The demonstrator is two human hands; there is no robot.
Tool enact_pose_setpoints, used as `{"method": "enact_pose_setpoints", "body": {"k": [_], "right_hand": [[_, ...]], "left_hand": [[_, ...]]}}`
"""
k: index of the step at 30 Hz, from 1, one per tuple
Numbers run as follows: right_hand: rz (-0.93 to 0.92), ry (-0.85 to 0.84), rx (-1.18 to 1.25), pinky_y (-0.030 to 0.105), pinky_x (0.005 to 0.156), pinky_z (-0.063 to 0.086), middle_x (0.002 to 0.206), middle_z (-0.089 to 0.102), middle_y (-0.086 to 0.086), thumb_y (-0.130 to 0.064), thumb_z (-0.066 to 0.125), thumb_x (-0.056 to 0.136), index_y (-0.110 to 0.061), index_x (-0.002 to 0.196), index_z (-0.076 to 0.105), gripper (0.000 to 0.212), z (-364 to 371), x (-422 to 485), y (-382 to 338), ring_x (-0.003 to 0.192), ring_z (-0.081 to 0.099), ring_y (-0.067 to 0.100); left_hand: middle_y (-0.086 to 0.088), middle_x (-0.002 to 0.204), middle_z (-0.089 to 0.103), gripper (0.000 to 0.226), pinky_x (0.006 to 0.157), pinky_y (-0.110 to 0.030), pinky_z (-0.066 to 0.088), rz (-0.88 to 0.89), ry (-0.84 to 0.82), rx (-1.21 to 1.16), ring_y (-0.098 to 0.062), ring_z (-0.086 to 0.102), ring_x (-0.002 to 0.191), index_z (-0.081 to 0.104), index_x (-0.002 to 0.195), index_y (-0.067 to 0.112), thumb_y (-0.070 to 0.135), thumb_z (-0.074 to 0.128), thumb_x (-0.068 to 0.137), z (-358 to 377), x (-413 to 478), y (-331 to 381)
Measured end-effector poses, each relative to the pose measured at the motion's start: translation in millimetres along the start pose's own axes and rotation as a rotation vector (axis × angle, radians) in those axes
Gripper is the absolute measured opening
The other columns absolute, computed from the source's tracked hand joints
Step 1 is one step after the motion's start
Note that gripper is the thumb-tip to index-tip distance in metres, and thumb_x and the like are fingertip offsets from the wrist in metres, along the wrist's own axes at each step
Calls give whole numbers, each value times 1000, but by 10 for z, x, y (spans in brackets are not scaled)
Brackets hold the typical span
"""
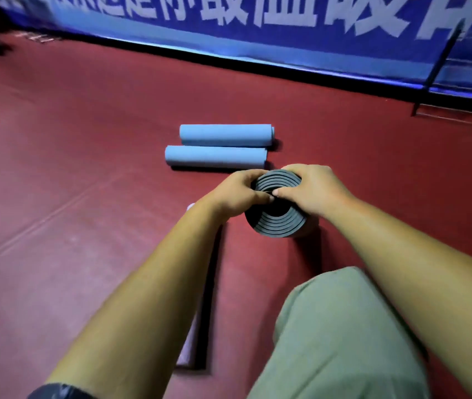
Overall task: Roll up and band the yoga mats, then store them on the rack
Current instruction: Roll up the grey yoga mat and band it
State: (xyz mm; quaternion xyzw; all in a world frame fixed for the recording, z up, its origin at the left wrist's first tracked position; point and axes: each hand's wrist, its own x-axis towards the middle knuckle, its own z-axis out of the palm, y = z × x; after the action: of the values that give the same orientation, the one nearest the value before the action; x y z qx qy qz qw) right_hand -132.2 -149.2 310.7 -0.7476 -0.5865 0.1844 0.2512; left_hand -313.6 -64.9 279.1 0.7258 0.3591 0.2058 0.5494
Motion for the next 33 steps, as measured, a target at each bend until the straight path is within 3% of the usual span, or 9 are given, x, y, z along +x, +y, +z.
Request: {"method": "enact_pose_setpoints", "body": {"k": [4,7,14,21,25,27,29,31,33], "right_hand": [[-19,-149,-32,30,90,55,105,78,-13,-50,87,74,-40,113,77,42,691,1,-418,98,70,9],[-18,-251,-132,33,92,56,109,77,-6,-45,92,70,-34,110,77,44,1073,41,-810,103,70,17],[-54,-334,-371,33,86,54,121,74,6,-41,83,74,-28,122,75,51,1960,-235,-1422,111,70,29],[-179,-465,-593,44,85,49,134,50,6,-46,70,86,-33,130,58,48,2936,-893,-1421,122,53,42],[-369,-559,-756,48,91,48,136,47,9,-44,70,87,-23,131,56,51,3316,-1227,-1246,126,47,39],[-465,-596,-816,50,94,48,136,47,11,-42,73,86,-17,132,55,55,3411,-1310,-1200,128,47,39],[-519,-615,-843,51,95,49,134,48,14,-41,74,85,-13,131,55,58,3475,-1368,-1159,127,48,40],[-563,-631,-867,49,93,51,131,49,15,-41,75,84,-11,129,56,58,3520,-1411,-1126,123,49,41],[-610,-652,-892,48,92,50,129,51,15,-39,75,84,-9,128,57,56,3552,-1449,-1097,121,51,40]], "left_hand": [[-15,124,75,51,108,-45,55,-90,47,-276,-26,71,113,65,139,5,-9,71,91,-357,-550,-698],[-9,117,77,48,98,-35,58,-134,114,-420,-24,72,109,63,140,3,-15,63,96,-560,-919,-1092],[-18,125,72,55,108,-48,55,-228,240,-559,-32,69,114,61,145,3,-15,63,93,-761,-1630,-1880],[-13,128,72,55,109,-45,54,-443,262,-704,-25,68,117,65,142,8,-10,68,91,-588,-2467,-2829],[1,120,78,33,85,-32,60,-719,264,-743,-21,75,109,67,134,15,6,56,104,-330,-3044,-3375],[-6,124,77,25,77,-32,59,-929,304,-577,-27,75,99,66,129,9,13,56,106,-158,-3364,-3741],[-14,119,76,19,76,-37,60,-1118,280,-215,-31,72,90,68,116,6,15,55,105,0,-3663,-4036],[-18,114,76,20,69,-33,60,-1235,128,99,-34,72,87,71,106,4,14,54,101,179,-3928,-4298],[-16,110,74,26,63,-27,59,-1329,-152,171,-32,66,82,72,114,0,18,56,104,354,-4099,-4325]]}}
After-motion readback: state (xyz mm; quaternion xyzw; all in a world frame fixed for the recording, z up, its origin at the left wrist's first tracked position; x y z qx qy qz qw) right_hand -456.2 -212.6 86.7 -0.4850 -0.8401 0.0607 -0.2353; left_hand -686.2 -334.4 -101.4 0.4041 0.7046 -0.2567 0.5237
